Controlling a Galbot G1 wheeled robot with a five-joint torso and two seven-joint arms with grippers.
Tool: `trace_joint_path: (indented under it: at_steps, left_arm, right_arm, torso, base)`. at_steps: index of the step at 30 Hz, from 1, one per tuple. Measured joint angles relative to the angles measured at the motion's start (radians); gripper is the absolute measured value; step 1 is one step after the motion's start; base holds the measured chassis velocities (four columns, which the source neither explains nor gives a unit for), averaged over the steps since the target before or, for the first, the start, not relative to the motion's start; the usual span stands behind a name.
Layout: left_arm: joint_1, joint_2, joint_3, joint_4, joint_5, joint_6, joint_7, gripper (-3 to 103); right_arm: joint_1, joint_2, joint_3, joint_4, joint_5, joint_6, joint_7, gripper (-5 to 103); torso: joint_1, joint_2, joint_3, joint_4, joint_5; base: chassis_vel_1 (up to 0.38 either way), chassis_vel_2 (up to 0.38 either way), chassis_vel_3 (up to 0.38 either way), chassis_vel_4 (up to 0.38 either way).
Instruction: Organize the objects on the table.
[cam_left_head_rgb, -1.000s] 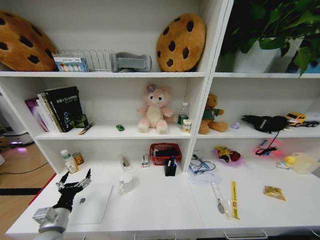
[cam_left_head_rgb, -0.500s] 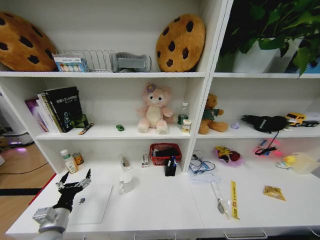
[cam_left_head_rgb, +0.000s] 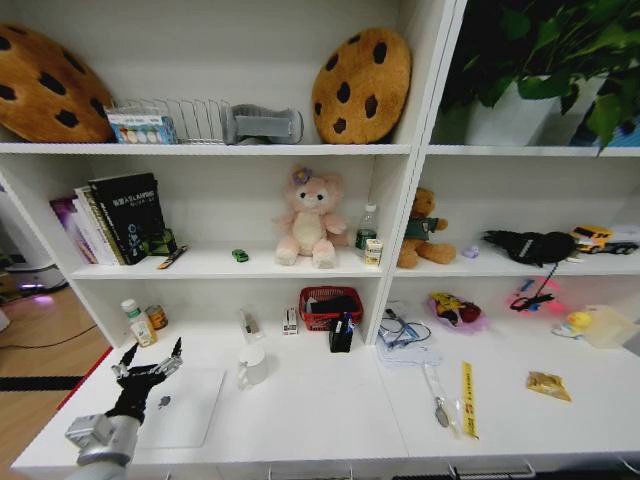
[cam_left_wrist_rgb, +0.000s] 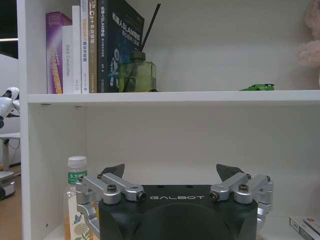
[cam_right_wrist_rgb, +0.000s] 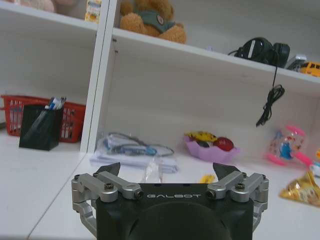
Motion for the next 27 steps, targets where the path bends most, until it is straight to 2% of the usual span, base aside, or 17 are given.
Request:
trace_joint_path:
  at_steps: [2, 3, 8, 10, 15, 27]
  left_arm:
    - [0.0, 0.0, 0.0, 0.0, 0.0, 0.0, 0.0, 100]
    - [0.0, 0.0, 0.0, 0.0, 0.0, 0.0, 0.0, 100]
    - [0.0, 0.0, 0.0, 0.0, 0.0, 0.0, 0.0, 100]
    - [0.0, 0.0, 0.0, 0.0, 0.0, 0.0, 0.0, 100]
    - [0.0, 0.0, 0.0, 0.0, 0.0, 0.0, 0.0, 100]
    - [0.0, 0.0, 0.0, 0.0, 0.0, 0.0, 0.0, 100]
  right_arm:
    - [0.033, -0.055, 0.038, 0.039, 0.019, -0.048, -0.017, 100]
    - [0.061, -0.076, 0.06, 0.041, -0.004, -0.073, -0.023, 100]
    - [0.167, -0.114, 0.097, 0.02, -0.055, -0.122, -0.028, 100]
    - [0.233, -0.138, 0.105, 0.043, -0.017, -0.184, -0.031, 100]
    - [0.278, -0.15, 0.103, 0.061, 0.02, -0.239, -0.04, 100]
    - [0.302, -0.157, 0.103, -0.031, 0.074, -0.233, -0.034, 100]
  torso:
    - [0.0, 0.0, 0.0, 0.0002, -0.0001]
    - [0.0, 0.0, 0.0, 0.0003, -0.0002]
    - [0.0, 0.0, 0.0, 0.0001, 0.0006]
    - [0.0, 0.0, 0.0, 0.0004, -0.0003]
    - [0.0, 0.0, 0.0, 0.0003, -0.0002]
    - [0.0, 0.0, 0.0, 0.0001, -0.0002]
  base:
    - [0.0, 0.0, 0.0, 0.0]
    - [0.0, 0.0, 0.0, 0.0]
    - [0.0, 0.0, 0.0, 0.0]
    - [0.0, 0.0, 0.0, 0.0]
    - [0.0, 0.0, 0.0, 0.0]
    - [-0.024, -0.024, 0.018, 0.023]
